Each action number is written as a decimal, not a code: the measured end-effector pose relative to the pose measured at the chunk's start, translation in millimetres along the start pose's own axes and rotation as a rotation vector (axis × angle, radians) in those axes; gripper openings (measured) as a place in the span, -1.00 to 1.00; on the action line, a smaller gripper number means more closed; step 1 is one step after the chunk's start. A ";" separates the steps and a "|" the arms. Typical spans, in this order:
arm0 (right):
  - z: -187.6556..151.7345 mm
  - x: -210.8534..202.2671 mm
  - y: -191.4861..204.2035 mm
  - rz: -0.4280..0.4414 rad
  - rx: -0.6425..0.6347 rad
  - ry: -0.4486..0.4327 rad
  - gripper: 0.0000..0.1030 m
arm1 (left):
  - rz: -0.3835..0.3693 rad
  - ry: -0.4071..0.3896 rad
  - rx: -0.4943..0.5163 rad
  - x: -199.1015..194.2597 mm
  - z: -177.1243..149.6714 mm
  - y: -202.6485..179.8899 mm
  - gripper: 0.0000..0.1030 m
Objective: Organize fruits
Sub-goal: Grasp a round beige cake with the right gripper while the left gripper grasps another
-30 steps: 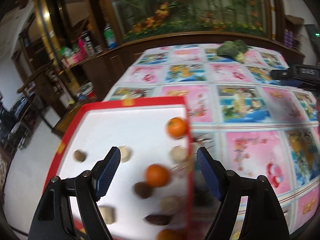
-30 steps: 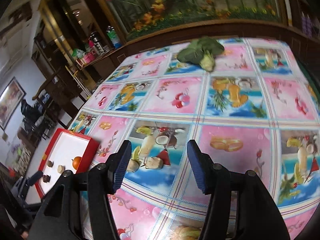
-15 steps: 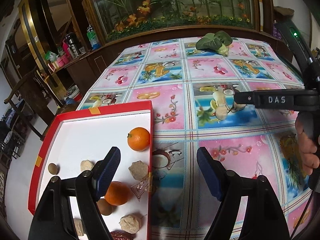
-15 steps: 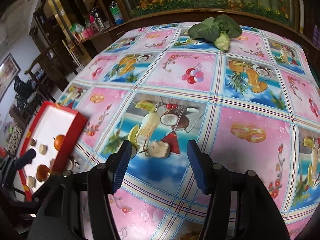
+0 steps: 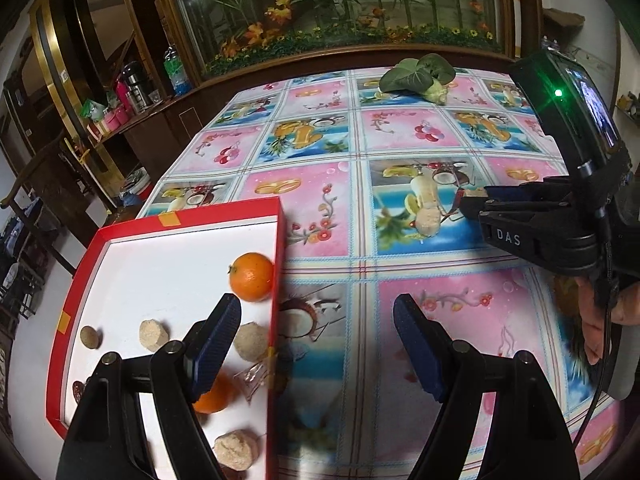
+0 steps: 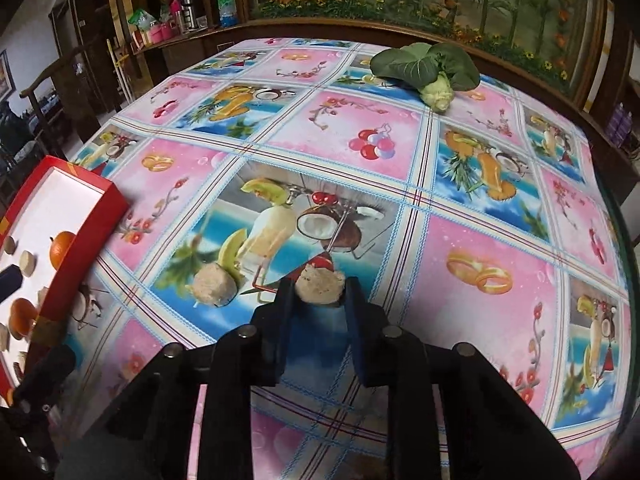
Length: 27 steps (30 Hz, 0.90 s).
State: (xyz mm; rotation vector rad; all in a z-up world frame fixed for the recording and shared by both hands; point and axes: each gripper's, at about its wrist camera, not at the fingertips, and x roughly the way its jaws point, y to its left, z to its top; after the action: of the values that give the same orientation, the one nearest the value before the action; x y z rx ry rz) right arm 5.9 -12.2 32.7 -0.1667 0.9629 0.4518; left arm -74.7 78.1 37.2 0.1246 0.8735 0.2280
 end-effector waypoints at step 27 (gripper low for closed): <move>12.9 -31.9 -62.0 0.091 0.328 -0.092 -0.47 | -0.170 0.044 -0.009 69.7 45.0 -53.8 -0.08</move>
State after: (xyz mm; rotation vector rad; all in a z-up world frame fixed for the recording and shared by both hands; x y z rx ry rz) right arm 27.6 -72.8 62.5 0.1940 0.9436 0.3756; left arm 11.1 42.6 3.1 0.0367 0.9220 0.0755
